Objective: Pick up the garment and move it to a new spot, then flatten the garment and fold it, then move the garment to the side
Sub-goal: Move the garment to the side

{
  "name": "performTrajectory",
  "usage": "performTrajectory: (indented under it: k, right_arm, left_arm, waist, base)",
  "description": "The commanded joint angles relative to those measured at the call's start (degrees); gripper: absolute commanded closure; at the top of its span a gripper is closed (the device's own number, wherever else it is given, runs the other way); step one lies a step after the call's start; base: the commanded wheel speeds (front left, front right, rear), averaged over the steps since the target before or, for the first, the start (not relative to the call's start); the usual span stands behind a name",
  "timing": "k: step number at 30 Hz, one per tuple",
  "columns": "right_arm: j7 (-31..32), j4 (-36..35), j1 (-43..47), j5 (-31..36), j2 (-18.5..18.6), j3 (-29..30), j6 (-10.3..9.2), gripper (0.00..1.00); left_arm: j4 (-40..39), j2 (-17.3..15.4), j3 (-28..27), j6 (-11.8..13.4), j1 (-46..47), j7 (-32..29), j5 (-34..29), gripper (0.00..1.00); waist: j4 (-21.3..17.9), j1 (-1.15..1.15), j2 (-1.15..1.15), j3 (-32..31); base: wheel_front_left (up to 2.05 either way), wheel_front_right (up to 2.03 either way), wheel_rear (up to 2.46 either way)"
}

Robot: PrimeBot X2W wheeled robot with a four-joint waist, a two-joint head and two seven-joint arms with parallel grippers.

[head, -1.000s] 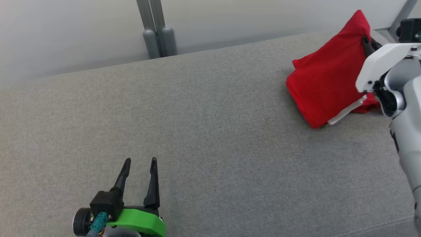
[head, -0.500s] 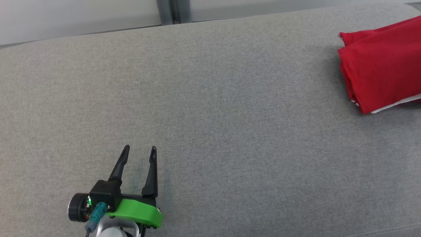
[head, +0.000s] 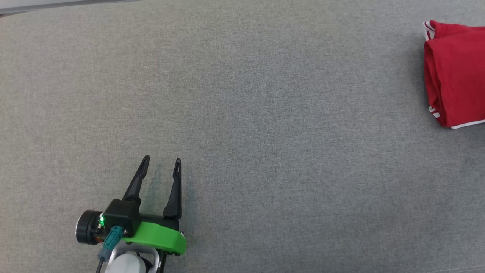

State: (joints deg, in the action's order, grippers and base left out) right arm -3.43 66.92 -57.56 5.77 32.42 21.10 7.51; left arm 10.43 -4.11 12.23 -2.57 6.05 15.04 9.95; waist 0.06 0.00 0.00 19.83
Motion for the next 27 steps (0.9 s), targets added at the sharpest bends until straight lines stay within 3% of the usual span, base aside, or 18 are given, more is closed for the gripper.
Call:
performTrajectory:
  k: [1, 7, 11, 19, 27]
  right_arm:
    - [-0.5, -0.2, 0.7, 2.1, -0.9, 1.4, -0.04, 0.00]
    - [-1.0, -2.0, 0.9, 8.2, -4.7, 6.8, -0.04, 0.00]
    - [-2.7, -2.8, 0.9, 10.7, -7.1, 7.3, -0.04, 0.00]
    - [-8.8, -0.4, 0.0, 9.9, -12.4, 1.6, -0.04, 0.00]
    - [-11.8, -0.6, 3.8, 1.4, -17.8, -6.2, -0.04, 0.00]
  left_arm:
    - [-0.2, -0.3, -0.1, -0.2, 1.0, 0.2, -0.5, 0.00]
    - [-0.3, -0.3, -0.2, -0.1, 0.9, 0.2, -0.5, 0.00]
    - [-0.2, -0.2, -0.2, 0.0, 0.6, 0.2, -0.3, 0.00]
    - [0.1, 0.2, -1.1, -0.2, -0.9, 0.2, 1.6, 0.00]
    - [1.7, 0.6, -1.8, 1.5, -2.6, 0.2, 2.9, 0.00]
  waist:
    - [-0.1, 0.00, 0.00, -0.1]
    - [-0.9, 0.00, 0.00, -1.2]
    - [-1.5, 0.00, 0.00, -2.5]
    - [-2.4, 0.00, 0.00, -8.1]
    - [-2.1, 0.00, 0.00, -15.9]
  base:
    - [0.00, 0.00, 0.00]
    - [0.00, 0.00, 0.00]
    - [0.00, 0.00, 0.00]
    - [0.00, 0.00, 0.00]
    - [0.00, 0.00, 0.00]
